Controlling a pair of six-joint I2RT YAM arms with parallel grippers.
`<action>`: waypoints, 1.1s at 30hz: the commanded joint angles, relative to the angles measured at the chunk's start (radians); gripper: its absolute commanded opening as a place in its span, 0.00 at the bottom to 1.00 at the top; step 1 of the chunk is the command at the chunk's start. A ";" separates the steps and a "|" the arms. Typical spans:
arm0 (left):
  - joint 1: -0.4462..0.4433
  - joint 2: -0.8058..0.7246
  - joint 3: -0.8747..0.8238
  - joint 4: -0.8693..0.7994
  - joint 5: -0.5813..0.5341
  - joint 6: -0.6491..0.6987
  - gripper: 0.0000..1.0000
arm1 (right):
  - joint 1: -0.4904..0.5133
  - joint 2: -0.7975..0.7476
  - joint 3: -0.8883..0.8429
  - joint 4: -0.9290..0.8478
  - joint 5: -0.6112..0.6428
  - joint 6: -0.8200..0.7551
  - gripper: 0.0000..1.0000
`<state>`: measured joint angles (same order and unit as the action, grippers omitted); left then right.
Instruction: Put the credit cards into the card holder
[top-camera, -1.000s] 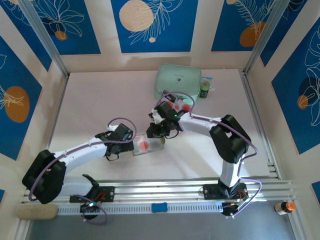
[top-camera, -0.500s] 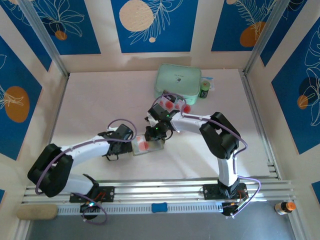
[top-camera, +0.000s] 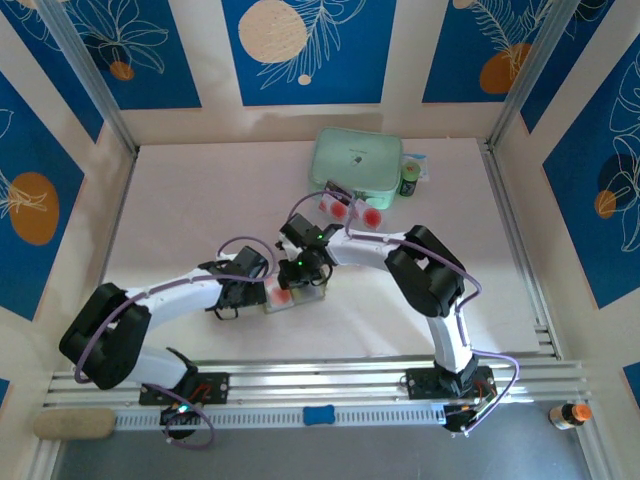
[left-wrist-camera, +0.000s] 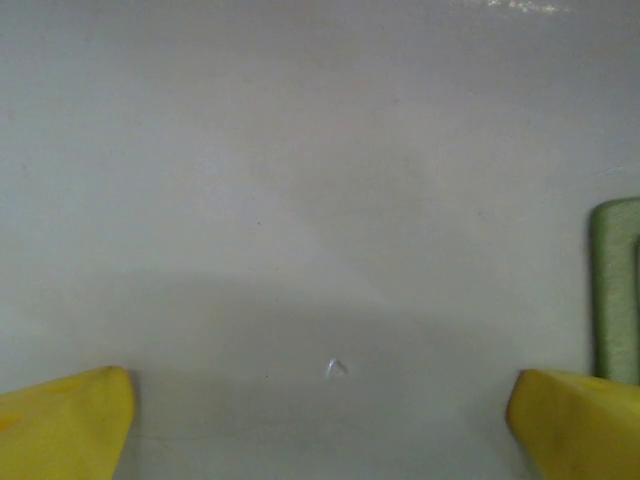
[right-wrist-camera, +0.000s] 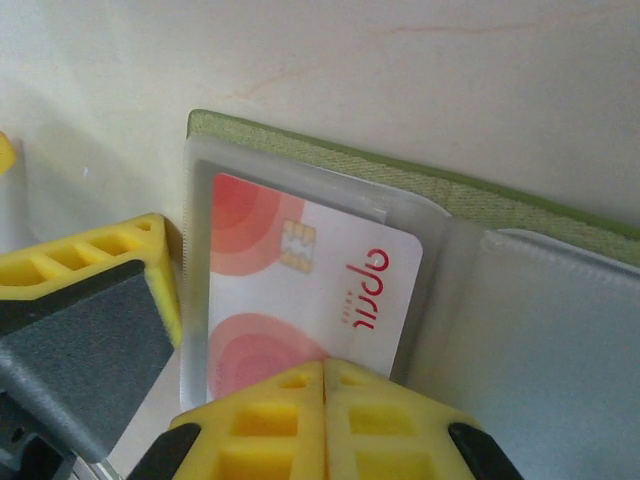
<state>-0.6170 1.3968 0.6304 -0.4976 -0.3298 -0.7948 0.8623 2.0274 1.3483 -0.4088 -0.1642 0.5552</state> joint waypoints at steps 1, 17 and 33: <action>0.011 0.048 -0.024 0.045 0.017 0.011 1.00 | 0.010 -0.001 0.032 -0.024 -0.040 0.018 0.06; 0.011 0.051 -0.031 0.062 0.026 0.011 1.00 | -0.029 -0.077 -0.025 -0.061 0.073 0.012 0.06; 0.012 0.045 -0.038 0.066 0.028 0.014 1.00 | 0.015 0.004 0.030 -0.078 0.042 0.005 0.04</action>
<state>-0.6170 1.3983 0.6289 -0.4904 -0.3290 -0.7841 0.8593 2.0117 1.3445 -0.4572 -0.0940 0.5678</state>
